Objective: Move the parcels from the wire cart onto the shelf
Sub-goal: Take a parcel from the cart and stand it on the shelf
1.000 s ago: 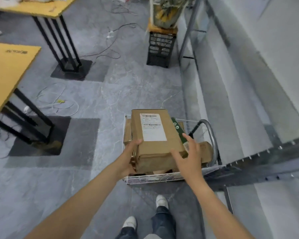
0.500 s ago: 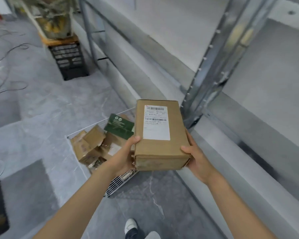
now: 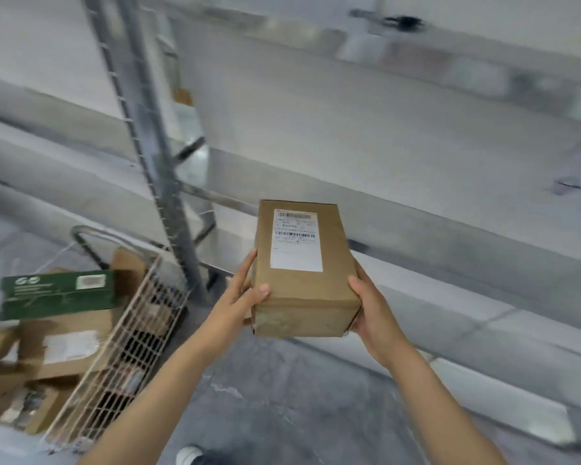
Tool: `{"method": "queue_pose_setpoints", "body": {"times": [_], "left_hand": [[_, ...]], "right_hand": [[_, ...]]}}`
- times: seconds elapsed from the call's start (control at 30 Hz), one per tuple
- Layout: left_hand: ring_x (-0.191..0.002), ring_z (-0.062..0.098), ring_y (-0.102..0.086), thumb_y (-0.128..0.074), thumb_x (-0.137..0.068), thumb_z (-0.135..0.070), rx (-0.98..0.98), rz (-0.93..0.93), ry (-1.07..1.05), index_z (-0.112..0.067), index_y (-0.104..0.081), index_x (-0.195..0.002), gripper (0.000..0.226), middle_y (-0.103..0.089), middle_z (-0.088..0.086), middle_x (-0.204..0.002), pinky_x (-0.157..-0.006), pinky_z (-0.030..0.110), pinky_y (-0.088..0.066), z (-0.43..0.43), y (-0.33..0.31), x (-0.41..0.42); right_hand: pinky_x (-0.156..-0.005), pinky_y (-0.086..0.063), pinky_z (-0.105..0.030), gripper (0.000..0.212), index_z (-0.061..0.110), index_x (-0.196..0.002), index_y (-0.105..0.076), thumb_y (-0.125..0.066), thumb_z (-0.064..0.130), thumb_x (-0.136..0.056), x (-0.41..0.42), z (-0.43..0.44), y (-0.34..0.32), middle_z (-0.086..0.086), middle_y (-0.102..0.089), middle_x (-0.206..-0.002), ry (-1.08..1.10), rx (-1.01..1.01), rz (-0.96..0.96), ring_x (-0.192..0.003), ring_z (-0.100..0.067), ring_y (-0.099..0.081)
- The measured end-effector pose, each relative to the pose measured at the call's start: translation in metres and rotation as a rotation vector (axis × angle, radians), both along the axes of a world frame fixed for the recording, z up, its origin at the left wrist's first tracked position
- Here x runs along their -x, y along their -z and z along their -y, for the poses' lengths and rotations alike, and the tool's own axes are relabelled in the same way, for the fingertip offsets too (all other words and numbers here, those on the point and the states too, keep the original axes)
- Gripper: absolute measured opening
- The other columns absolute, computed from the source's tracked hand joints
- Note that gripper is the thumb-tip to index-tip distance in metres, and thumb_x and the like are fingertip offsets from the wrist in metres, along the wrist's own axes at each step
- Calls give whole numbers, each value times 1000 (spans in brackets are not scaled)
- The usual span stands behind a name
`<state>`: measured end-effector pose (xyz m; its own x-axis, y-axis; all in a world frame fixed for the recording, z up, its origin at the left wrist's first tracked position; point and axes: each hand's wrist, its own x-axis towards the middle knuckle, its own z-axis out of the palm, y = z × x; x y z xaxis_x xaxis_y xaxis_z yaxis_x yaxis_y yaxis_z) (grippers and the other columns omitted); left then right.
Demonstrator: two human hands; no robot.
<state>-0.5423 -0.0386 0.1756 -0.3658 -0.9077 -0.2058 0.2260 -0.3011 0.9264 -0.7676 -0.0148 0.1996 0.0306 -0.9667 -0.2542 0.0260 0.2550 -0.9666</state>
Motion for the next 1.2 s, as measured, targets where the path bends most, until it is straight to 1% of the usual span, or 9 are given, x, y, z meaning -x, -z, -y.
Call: {"method": "queue_pose_setpoints", "body": {"times": [0.13,0.2,0.37,0.47,0.57,0.73,0.87,1.03,1.2], "left_hand": [[-108,9,-60,-67,-59,-57,-4,5,105,-63,-32,-128,78,-58,-25,-122,-70,24,-52,-36,3,97],[-102,12,-61,-70,-52,-59,-11,4,154,-64,-35,-125,81,-63,-24,-114,-65,24,-52,-54,3,141],[-109,14,-59,-62,-57,-57,18,10,341,-64,-32,-127,77,-65,-23,-108,-80,38,-51,-90,-3,235],[-112,13,-59,-62,-62,-56,42,30,461,-63,-30,-129,74,-64,-21,-113,-92,45,-49,-107,-8,281],[-107,8,-62,-62,-66,-55,58,53,558,-64,-30,-129,71,-63,-23,-113,-92,45,-49,-118,-11,328],[-107,14,-61,-60,-73,-49,50,78,647,-60,-30,-132,67,-64,-25,-110,-88,45,-52,-122,-11,410],[-103,14,-60,-54,-75,-44,35,73,666,-58,-29,-134,66,-65,-24,-106,-72,32,-51,-115,-6,486],[-105,12,-62,-52,-74,-39,-2,65,685,-58,-31,-133,65,-63,-20,-116,-88,43,-52,-107,-5,588],[-106,13,-61,-52,-74,-41,-21,87,739,-60,-31,-131,64,-64,-22,-111,-83,37,-51,-100,-5,665]], "right_hand": [[-93,-46,-42,59,59,-136,-35,-39,68,-78,84,-69,-4,25,-57,-130,189,21,-98,-123,-9,-54],[-106,-40,-40,63,55,-141,-30,-50,66,-81,119,-107,-7,29,-49,-137,261,66,-120,-127,-1,-48],[-103,-44,-31,57,51,-143,-29,-54,35,-93,193,-188,-14,35,-53,-129,429,110,-80,-121,6,-52],[-108,-40,-36,60,48,-142,-32,-58,39,-88,228,-222,-12,26,-52,-135,532,127,-38,-125,1,-50],[-111,-37,-42,62,49,-141,-33,-64,43,-88,262,-247,-6,24,-51,-138,627,130,-18,-128,-1,-49],[-106,-42,-35,65,46,-144,-28,-56,42,-86,322,-269,1,35,-56,-124,740,122,-8,-116,9,-54],[-91,-47,-21,61,50,-140,-29,-55,41,-85,386,-266,2,39,-56,-121,797,130,-8,-112,14,-53],[-86,-51,-18,64,48,-142,-30,-56,42,-84,477,-256,0,34,-53,-129,847,97,-3,-116,11,-53],[-88,-47,-22,59,49,-143,-31,-53,42,-88,552,-252,-9,34,-53,-130,878,70,-37,-116,12,-52]]}}
